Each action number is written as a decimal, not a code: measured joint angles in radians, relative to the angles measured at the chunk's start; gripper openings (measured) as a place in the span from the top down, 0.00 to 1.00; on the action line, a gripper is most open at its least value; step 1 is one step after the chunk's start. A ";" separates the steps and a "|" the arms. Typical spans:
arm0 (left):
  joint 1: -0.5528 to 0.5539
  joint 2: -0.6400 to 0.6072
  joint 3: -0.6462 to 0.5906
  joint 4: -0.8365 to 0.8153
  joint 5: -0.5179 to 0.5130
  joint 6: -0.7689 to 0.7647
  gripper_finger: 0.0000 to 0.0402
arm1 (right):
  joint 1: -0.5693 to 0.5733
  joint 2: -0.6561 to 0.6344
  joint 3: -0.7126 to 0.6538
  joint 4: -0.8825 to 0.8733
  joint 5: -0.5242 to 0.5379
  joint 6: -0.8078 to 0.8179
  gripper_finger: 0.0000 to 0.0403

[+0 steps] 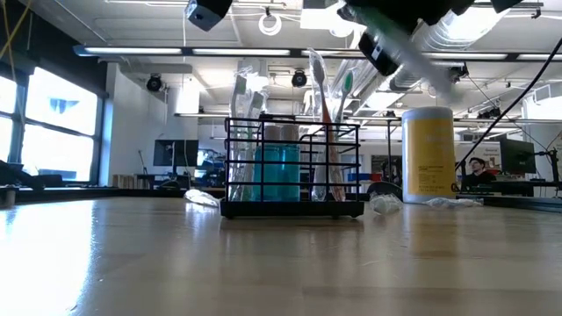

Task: Pick & Place toothbrushing station
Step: Put the green toothbrush into the black mesh organizer

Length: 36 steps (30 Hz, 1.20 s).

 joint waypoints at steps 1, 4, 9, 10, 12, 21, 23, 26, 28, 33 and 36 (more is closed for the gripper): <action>0.000 0.000 0.000 0.000 0.006 0.000 0.95 | -0.001 0.000 0.000 -0.004 0.007 -0.016 0.94; 0.001 0.000 0.000 -0.001 0.012 -0.001 0.95 | 0.001 0.000 0.000 -0.013 0.038 -0.028 0.94; 0.002 0.000 0.000 -0.005 0.090 -0.001 0.95 | 0.002 0.000 0.000 -0.029 0.029 -0.050 0.93; 0.001 0.000 0.000 -0.004 0.101 -0.002 0.95 | 0.003 0.000 0.000 -0.030 0.028 -0.052 0.94; -0.003 0.000 0.000 -0.004 0.116 -0.001 0.95 | 0.003 0.000 0.000 -0.030 0.028 -0.058 0.95; -0.016 0.001 0.000 0.015 0.118 0.039 0.92 | 0.003 0.000 0.002 -0.028 0.029 -0.080 0.95; -0.016 0.001 0.000 0.014 0.118 0.040 0.88 | 0.002 0.000 0.002 -0.028 0.031 -0.081 0.95; -0.016 0.001 0.000 0.014 0.100 0.062 0.82 | 0.002 -0.001 0.002 -0.026 0.035 -0.080 0.95; -0.016 0.002 -0.001 0.016 0.077 0.071 0.77 | 0.002 -0.002 0.002 -0.025 0.036 -0.082 0.95; -0.031 0.001 -0.001 0.060 0.014 0.071 0.69 | 0.001 -0.003 0.003 -0.026 0.038 -0.085 0.95; -0.049 -0.005 -0.001 0.070 0.019 0.065 0.68 | 0.002 -0.003 0.003 -0.037 0.034 -0.089 0.95</action>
